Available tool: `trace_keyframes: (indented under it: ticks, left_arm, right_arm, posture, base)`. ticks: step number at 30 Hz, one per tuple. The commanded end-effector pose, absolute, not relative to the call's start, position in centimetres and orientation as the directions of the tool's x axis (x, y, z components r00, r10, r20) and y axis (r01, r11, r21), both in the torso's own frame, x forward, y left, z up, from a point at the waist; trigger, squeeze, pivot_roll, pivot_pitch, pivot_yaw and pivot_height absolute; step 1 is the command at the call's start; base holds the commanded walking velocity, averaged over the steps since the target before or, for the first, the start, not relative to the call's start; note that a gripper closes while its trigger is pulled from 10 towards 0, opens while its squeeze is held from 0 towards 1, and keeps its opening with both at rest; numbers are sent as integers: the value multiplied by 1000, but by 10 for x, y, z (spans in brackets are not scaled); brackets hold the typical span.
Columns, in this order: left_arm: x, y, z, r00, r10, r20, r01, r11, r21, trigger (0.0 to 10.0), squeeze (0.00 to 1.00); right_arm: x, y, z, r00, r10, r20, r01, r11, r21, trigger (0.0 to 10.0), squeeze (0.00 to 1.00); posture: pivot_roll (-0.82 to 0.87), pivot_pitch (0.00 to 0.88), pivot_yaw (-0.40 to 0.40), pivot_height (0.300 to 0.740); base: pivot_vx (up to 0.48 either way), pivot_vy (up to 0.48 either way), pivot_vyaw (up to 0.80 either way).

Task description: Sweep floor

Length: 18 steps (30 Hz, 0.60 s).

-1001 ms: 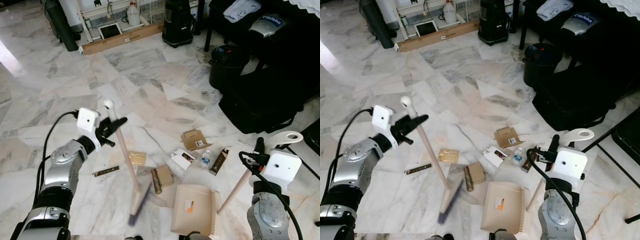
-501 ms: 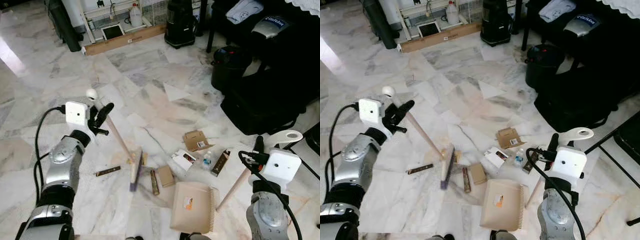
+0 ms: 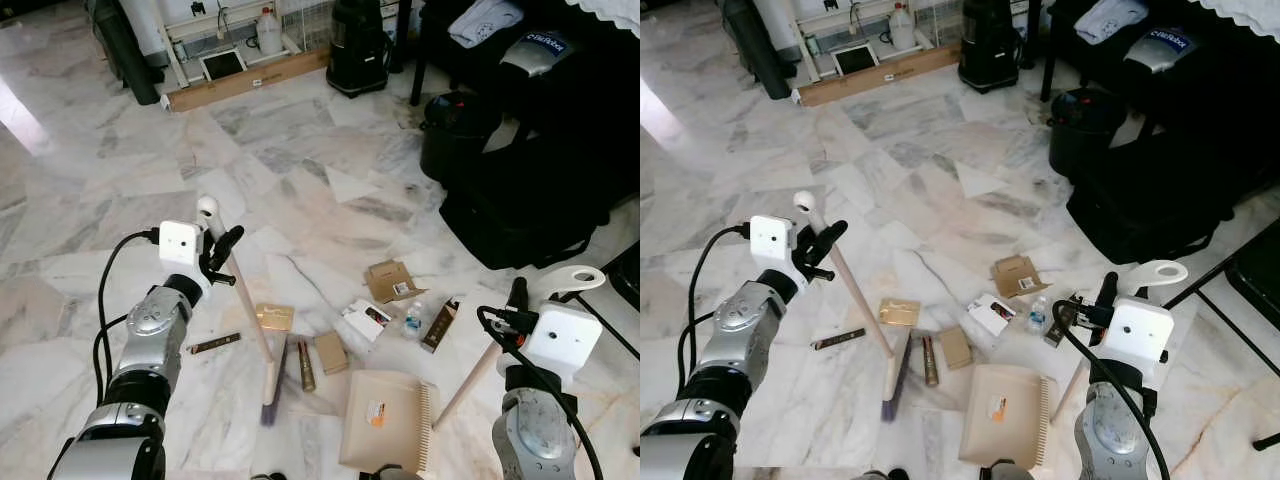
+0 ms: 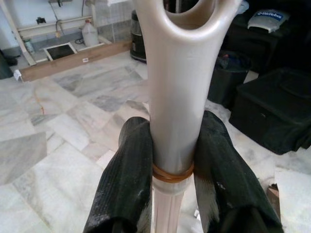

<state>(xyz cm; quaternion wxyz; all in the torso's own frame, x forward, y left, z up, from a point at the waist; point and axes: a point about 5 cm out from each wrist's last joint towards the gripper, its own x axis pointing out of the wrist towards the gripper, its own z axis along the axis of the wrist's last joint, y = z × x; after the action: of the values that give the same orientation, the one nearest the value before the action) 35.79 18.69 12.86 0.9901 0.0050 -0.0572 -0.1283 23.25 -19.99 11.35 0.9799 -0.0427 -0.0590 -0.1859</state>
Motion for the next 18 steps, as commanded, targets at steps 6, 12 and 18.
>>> trace_keyframes:
  ticks: [6,12,18]
  left_arm:
    - [364,175,135,956,-246,160,238,969,67,10000,0]
    - [366,165,134,955,-252,156,246,967,61,10000,0]
    - [368,163,131,957,-260,130,255,966,52,10000,0]
  right_arm:
    - [229,-198,119,918,-361,161,373,927,-48,10000,0]
    - [227,-199,118,916,-368,159,379,924,-50,10000,0]
    - [225,-199,118,915,-370,158,382,923,-52,10000,0]
  posture:
    - [-112,149,97,740]
    - [-117,151,99,740]
    - [-121,158,100,740]
  base:
    - [0,0,0]
    - [0,0,0]
    - [0,0,0]
